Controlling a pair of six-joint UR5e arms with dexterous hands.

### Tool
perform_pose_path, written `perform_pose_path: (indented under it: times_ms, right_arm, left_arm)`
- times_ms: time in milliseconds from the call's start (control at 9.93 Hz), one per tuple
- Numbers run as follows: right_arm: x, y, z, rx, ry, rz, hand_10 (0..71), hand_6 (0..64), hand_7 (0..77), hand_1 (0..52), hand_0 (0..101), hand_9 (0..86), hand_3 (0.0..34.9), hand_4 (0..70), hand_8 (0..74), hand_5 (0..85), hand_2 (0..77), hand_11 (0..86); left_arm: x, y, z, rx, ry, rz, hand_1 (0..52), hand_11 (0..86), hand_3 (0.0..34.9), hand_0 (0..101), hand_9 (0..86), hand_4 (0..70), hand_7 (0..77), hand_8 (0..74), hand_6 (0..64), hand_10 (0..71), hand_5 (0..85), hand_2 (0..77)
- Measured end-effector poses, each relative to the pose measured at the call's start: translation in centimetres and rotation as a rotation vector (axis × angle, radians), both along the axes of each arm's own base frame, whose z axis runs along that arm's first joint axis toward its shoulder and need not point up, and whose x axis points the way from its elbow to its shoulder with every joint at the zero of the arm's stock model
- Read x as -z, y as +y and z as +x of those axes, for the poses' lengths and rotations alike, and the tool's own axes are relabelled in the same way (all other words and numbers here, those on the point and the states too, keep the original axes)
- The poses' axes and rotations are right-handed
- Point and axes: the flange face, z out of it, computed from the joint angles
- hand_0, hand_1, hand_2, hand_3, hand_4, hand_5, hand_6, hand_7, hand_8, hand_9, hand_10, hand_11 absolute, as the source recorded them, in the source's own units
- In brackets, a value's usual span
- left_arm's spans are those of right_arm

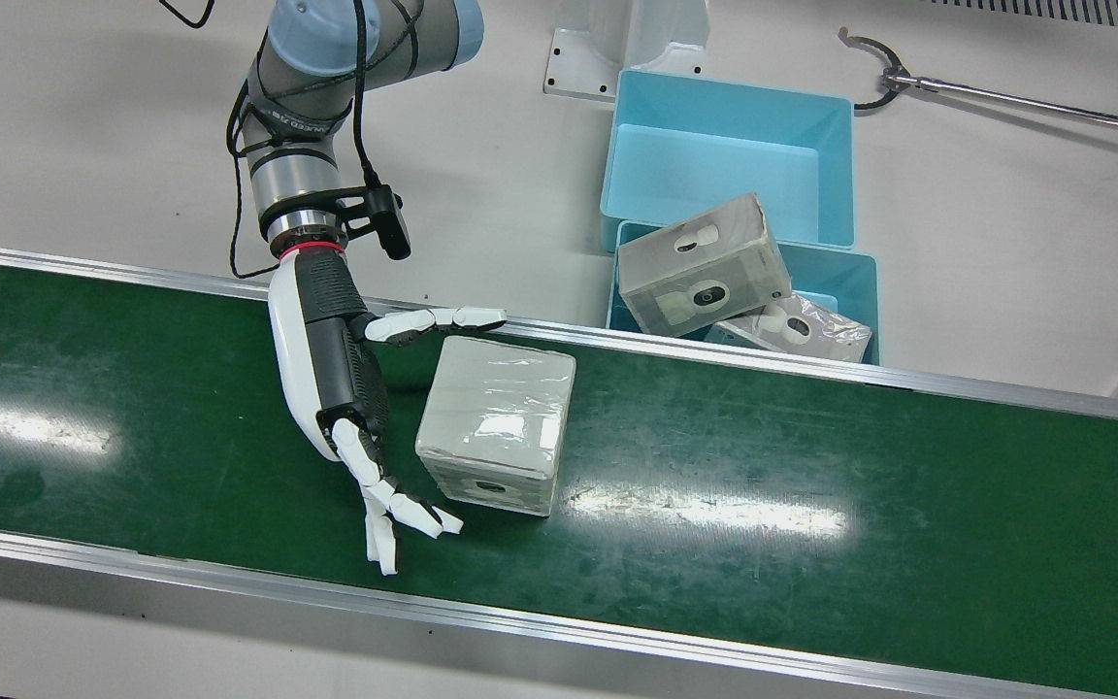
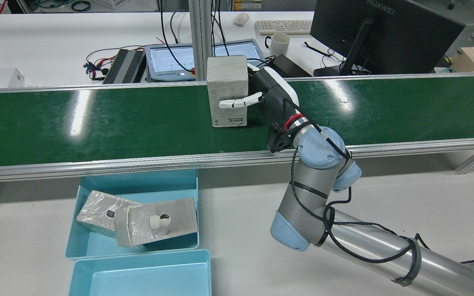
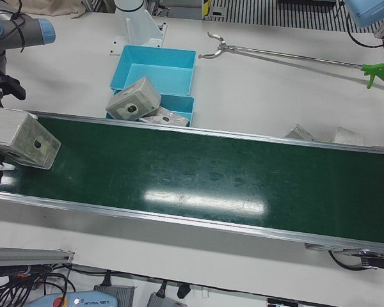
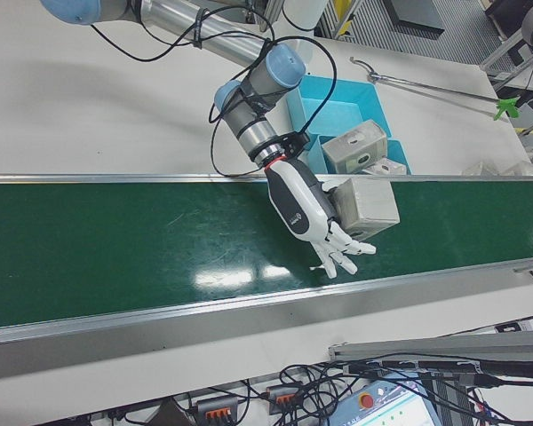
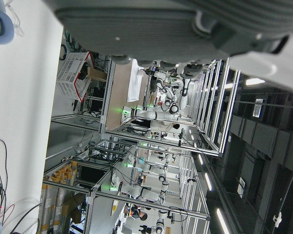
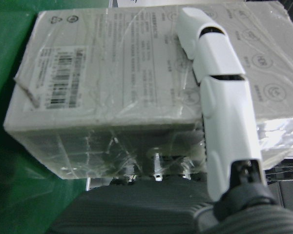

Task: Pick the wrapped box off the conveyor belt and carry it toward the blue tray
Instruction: 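Close the right hand around the box and lift it off the belt, then carry the box with the right hand over the blue tray and release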

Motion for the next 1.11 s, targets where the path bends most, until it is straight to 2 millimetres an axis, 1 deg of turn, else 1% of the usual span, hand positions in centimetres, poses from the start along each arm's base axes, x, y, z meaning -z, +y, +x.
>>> perform_pose_path:
  times_ms: [101,201,302,403,503,604,705,805,906,1007,1107]
  right_arm:
    - [0.4,-0.5,-0.7,0.000,0.005,-0.004,0.0,7.6,22.4,18.5,54,5.4,1.9,13.1,2.2,18.0,14.7,1.1]
    - [0.6,-0.9,-1.1,0.000,0.008,-0.007,4.9,16.4,33.3,25.6,56,16.9,1.4,20.2,11.4,24.5,22.4,0.5]
    - [0.6,-1.0,-1.4,0.002,0.012,-0.011,10.4,20.2,34.9,19.1,56,26.2,0.0,28.9,19.6,32.2,28.9,1.1]
    - [0.7,-0.9,-1.4,0.004,0.012,-0.011,10.4,20.2,34.9,19.1,56,26.2,0.0,28.9,19.6,32.2,28.9,1.1]
    - [1.2,-0.6,-1.0,0.004,0.001,-0.002,28.4,25.1,38.7,14.2,54,36.5,0.0,26.2,33.3,38.7,32.7,4.4]
    - [2.5,0.1,-0.1,0.003,-0.018,0.015,37.6,30.0,44.7,6.5,49,41.5,0.9,21.3,38.2,50.7,33.3,15.8]
    - [4.5,1.3,1.3,0.003,-0.038,0.033,45.8,30.0,44.7,6.5,49,45.3,0.9,21.3,42.0,50.7,33.3,24.5]
    - [7.0,2.9,3.1,0.002,-0.060,0.056,52.4,32.2,48.5,5.4,47,47.5,0.9,20.7,44.2,52.9,33.3,32.2]
    - [9.2,4.7,4.5,0.002,-0.075,0.085,52.4,32.2,48.5,5.4,47,47.5,0.9,20.7,44.2,52.9,33.3,32.2]
    - [10.8,6.7,4.8,0.008,-0.077,0.112,58.9,34.9,56.2,5.4,45,62.2,0.0,20.2,54.5,57.8,33.3,54.0]
    - [11.6,8.7,3.8,0.016,-0.075,0.124,58.9,34.9,56.2,5.4,45,62.2,0.0,20.2,54.5,57.8,33.3,54.0]
  left_arm:
    - [0.0,0.0,0.0,0.000,0.000,0.000,0.0,0.5,0.0,0,0.0,0.0,0.5,0.5,0.5,0.0,1.1,1.1]
    - [0.0,0.0,0.0,0.000,0.000,0.000,0.0,0.5,0.0,0,0.5,0.0,0.5,0.5,0.0,0.0,1.1,0.5]
    - [0.0,0.0,0.0,0.000,0.000,0.000,0.0,0.5,0.0,0,0.5,0.0,0.5,0.5,0.5,0.0,1.1,1.1]
    - [0.0,0.0,0.0,0.000,0.000,0.000,0.0,0.5,0.0,0,0.5,0.0,0.5,0.5,0.5,0.0,1.1,1.1]
    - [0.0,0.0,0.0,0.000,0.000,0.000,0.0,0.5,0.0,0,0.0,0.0,0.5,0.5,0.0,0.5,1.1,1.1]
    - [0.0,0.0,0.0,0.000,0.000,0.000,0.0,0.5,0.0,0,0.0,0.0,0.5,0.5,0.0,0.5,1.1,1.1]
    - [0.0,0.0,0.0,0.000,0.000,0.000,0.0,0.5,0.0,0,0.5,0.0,0.5,0.5,0.5,0.0,1.1,1.1]
    - [0.0,0.0,0.0,0.000,0.000,0.000,0.0,0.5,0.0,0,0.0,0.0,0.5,0.5,0.0,0.0,1.1,0.5]
    - [0.0,0.0,0.0,0.000,0.000,0.000,0.0,0.5,0.0,0,0.0,0.0,0.5,0.5,0.0,0.0,1.1,0.5]
    - [0.0,0.0,0.0,0.000,0.000,0.000,0.0,0.5,0.0,0,0.0,0.0,0.5,0.5,0.0,0.5,1.1,1.1]
    - [0.0,0.0,0.0,0.000,0.000,0.000,0.0,0.5,0.0,0,0.0,0.0,0.5,0.5,0.0,0.5,1.1,1.1]
